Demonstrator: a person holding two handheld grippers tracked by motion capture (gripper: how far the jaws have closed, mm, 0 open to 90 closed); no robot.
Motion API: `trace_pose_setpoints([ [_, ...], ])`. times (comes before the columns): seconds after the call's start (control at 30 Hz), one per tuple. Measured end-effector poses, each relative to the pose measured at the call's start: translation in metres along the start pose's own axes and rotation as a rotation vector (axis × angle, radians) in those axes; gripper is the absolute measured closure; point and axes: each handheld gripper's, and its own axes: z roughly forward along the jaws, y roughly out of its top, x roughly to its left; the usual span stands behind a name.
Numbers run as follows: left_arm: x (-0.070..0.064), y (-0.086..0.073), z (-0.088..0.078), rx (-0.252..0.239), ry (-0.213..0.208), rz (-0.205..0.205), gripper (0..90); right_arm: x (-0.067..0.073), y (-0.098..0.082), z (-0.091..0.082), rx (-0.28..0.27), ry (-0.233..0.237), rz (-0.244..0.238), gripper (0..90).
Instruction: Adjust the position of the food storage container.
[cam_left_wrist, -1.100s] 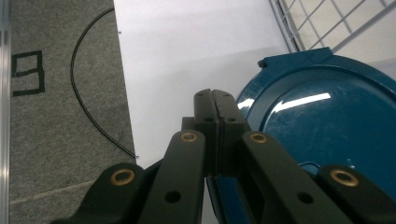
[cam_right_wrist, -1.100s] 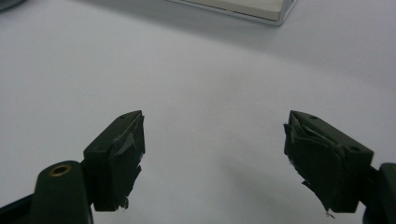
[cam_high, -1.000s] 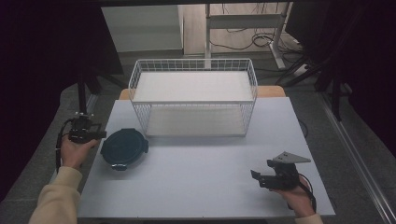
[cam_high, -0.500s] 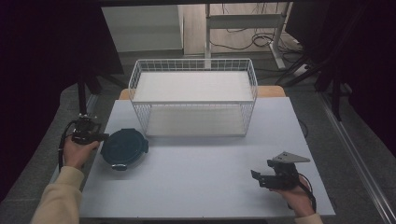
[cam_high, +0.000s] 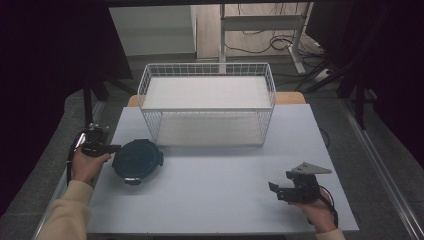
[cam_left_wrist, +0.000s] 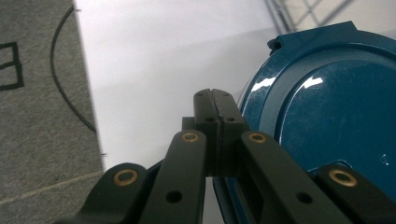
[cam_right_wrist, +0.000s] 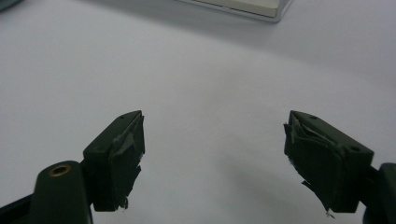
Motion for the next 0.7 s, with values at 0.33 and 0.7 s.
trace_pose_setpoints([
  [0.33, -0.031, -0.002, 0.004, 0.008, -0.046, 0.075, 90.0, 0.000, 0.000, 0.000, -0.001, -0.009, 0.006, 20.2],
  [0.7, -0.062, -0.006, 0.007, 0.013, -0.092, 0.117, 90.0, 0.000, 0.000, 0.001, 0.003, -0.007, 0.002, 20.2],
])
